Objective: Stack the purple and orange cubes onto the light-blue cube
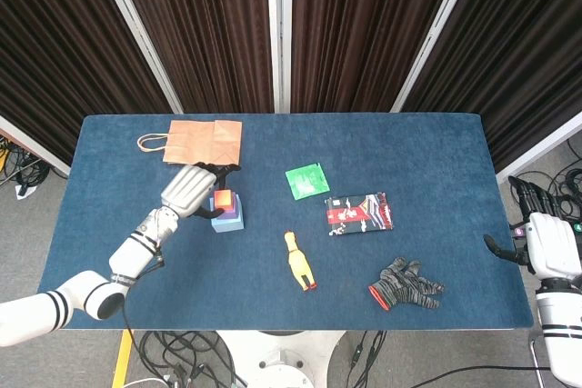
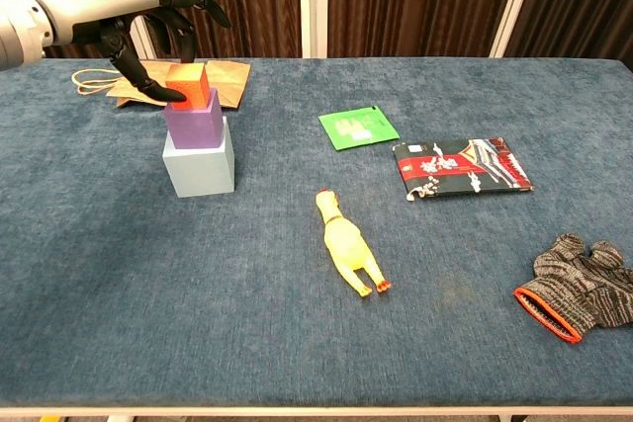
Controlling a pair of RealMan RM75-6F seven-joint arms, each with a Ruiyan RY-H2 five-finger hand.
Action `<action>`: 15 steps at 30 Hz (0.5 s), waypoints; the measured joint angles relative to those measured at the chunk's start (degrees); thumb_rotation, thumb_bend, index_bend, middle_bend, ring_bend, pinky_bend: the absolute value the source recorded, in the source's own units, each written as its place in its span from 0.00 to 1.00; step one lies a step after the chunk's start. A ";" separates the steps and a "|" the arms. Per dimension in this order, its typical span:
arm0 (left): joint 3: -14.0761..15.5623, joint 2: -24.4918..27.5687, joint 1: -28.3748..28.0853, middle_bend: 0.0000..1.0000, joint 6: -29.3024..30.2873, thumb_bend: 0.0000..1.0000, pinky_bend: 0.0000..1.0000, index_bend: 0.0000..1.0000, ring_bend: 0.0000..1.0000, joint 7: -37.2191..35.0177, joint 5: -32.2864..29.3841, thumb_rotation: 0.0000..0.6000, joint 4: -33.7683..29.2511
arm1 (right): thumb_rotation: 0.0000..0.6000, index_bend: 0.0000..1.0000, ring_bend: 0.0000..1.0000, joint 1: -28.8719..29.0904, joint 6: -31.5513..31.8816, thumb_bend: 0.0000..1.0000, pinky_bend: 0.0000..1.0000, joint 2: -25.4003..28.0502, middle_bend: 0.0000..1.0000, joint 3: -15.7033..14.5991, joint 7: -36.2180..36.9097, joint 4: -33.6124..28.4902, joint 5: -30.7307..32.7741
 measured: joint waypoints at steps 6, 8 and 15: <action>0.29 1.67 0.36 0.37 0.08 0.16 0.35 0.17 0.29 -1.79 0.42 1.00 -0.97 | 1.00 0.02 0.00 0.05 -0.10 0.16 0.00 0.05 0.07 0.03 0.05 -0.03 0.06; 0.37 2.75 0.73 0.35 0.39 0.15 0.34 0.17 0.28 -1.69 0.31 1.00 -1.93 | 1.00 0.02 0.00 -0.03 -0.04 0.16 0.00 0.10 0.07 0.01 0.17 0.00 0.00; 1.44 7.97 3.76 0.29 2.98 0.15 0.33 0.17 0.26 3.73 -2.20 1.00 -6.40 | 1.00 0.02 0.00 -0.34 0.31 0.16 0.00 0.43 0.07 0.01 0.97 -0.03 -0.43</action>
